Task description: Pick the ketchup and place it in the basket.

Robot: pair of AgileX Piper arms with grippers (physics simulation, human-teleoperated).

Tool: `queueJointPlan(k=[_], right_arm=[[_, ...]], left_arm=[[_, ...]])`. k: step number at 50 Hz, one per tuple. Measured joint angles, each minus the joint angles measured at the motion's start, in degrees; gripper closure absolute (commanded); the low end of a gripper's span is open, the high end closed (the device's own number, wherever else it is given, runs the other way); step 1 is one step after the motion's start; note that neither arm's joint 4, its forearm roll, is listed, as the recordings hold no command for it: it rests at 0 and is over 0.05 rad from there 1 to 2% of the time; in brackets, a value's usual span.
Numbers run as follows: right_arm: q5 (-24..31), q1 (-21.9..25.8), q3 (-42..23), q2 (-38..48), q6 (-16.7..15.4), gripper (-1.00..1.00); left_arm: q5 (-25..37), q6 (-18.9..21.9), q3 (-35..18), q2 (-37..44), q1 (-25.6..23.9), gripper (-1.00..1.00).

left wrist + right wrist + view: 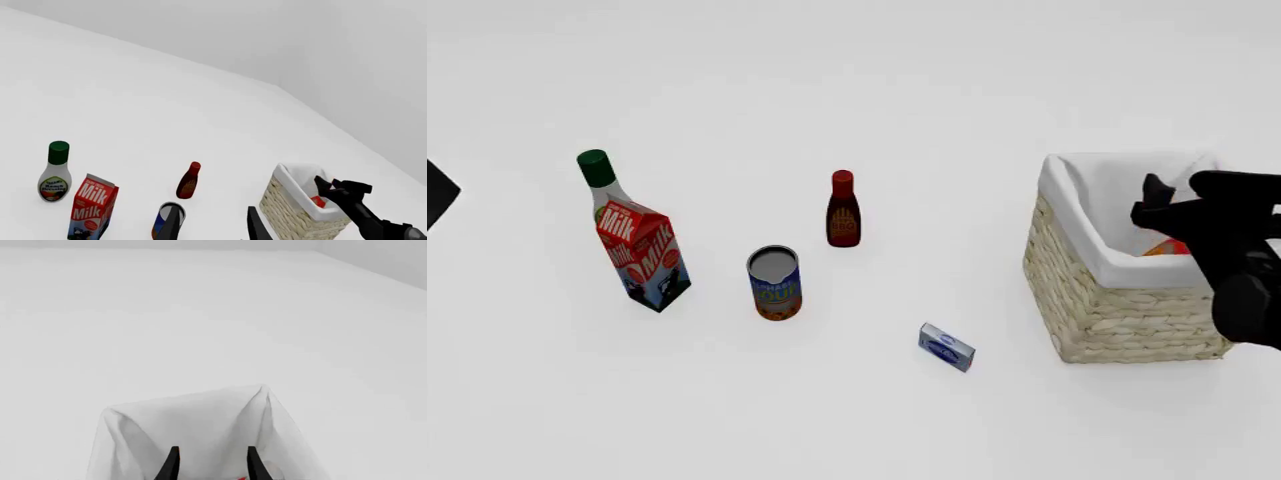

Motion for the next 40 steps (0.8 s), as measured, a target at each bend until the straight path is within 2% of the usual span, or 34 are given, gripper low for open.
queueJointPlan(k=[40], right_arm=[[11.67,8.13,4.51,-25.28,-1.49,-1.0]], left_arm=[[-0.03,-0.52,0.03,-0.66,-0.23,-1.0]])
